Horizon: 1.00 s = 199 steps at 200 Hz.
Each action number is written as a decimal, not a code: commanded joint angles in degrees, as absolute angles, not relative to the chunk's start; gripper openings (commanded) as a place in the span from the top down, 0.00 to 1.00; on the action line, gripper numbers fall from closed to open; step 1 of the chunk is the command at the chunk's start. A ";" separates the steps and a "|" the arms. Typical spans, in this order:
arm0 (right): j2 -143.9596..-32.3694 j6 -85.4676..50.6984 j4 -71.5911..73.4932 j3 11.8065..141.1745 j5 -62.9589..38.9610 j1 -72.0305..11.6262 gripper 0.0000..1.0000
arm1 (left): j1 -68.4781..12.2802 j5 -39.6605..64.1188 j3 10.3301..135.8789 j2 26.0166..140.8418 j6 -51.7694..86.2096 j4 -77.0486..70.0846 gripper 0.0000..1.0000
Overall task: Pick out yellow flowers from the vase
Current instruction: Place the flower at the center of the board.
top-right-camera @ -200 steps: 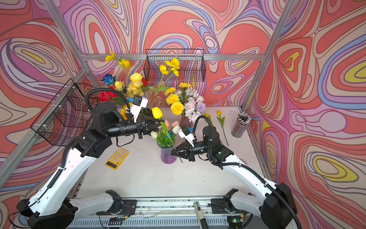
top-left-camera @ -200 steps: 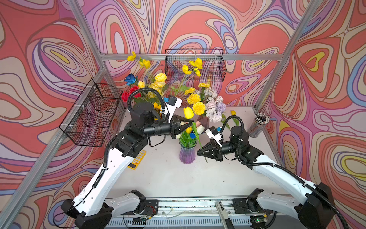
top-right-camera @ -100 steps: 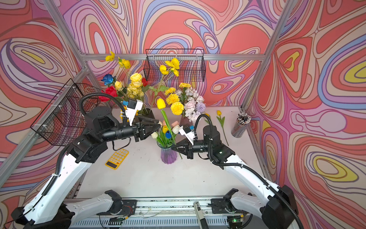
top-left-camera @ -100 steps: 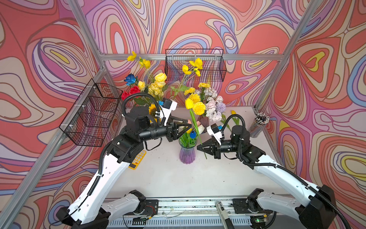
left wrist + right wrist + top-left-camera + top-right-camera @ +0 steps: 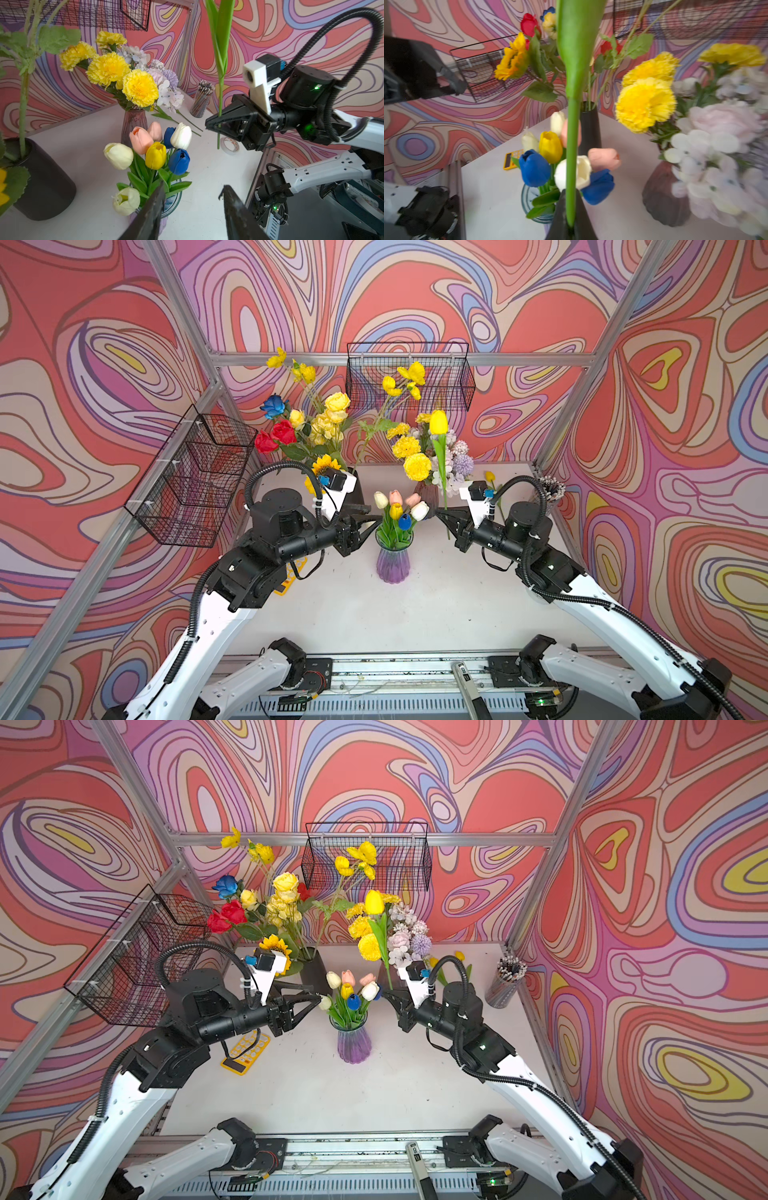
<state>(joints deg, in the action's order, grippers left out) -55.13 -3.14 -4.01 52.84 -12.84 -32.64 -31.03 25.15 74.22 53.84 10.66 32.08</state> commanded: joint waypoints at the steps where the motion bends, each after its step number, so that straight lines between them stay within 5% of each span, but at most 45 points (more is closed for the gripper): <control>1: -52.09 -0.74 -4.97 52.85 7.44 -32.78 1.00 | -30.76 22.65 73.41 53.87 7.21 36.37 0.52; 81: -55.26 -2.88 -12.03 51.99 32.37 -31.53 1.00 | -30.81 16.54 73.39 54.42 2.03 42.87 0.49; 199: -69.35 -8.72 -11.65 48.78 6.49 -11.12 1.00 | -30.85 12.44 70.09 47.14 3.16 45.26 0.47</control>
